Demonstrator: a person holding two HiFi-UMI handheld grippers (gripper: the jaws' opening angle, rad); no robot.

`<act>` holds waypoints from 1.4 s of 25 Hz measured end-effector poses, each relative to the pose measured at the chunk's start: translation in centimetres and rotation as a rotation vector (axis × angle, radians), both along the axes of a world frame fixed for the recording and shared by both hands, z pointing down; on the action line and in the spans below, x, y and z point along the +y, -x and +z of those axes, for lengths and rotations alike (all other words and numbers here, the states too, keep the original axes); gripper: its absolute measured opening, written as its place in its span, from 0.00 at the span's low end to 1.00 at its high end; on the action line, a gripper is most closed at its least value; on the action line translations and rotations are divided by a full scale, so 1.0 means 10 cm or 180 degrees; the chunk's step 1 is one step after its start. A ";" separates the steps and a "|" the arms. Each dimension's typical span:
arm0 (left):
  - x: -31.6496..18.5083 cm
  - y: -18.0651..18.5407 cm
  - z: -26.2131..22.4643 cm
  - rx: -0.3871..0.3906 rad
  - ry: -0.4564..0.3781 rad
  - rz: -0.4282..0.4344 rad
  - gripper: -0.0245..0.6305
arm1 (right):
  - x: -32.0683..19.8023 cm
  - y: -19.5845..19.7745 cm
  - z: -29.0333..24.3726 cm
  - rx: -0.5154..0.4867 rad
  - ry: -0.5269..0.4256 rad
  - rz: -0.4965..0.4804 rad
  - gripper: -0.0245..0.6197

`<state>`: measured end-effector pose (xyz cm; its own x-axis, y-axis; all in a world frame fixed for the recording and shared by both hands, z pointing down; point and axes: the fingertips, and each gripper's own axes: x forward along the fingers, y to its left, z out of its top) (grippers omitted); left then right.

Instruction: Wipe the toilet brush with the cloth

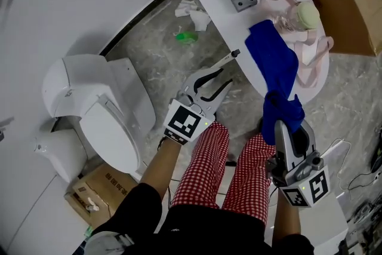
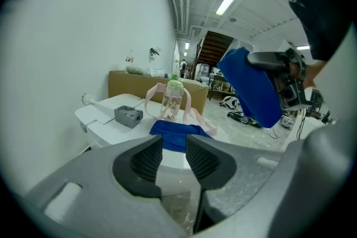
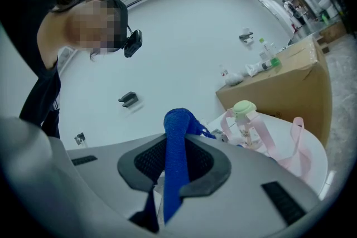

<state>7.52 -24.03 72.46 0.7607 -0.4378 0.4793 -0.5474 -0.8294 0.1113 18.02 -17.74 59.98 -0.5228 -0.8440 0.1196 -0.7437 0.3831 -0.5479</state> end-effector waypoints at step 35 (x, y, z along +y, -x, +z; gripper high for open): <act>-0.33 0.01 1.06 -0.0236 0.0156 0.0359 0.23 | -0.11 0.16 0.36 0.0022 0.0035 0.0396 0.14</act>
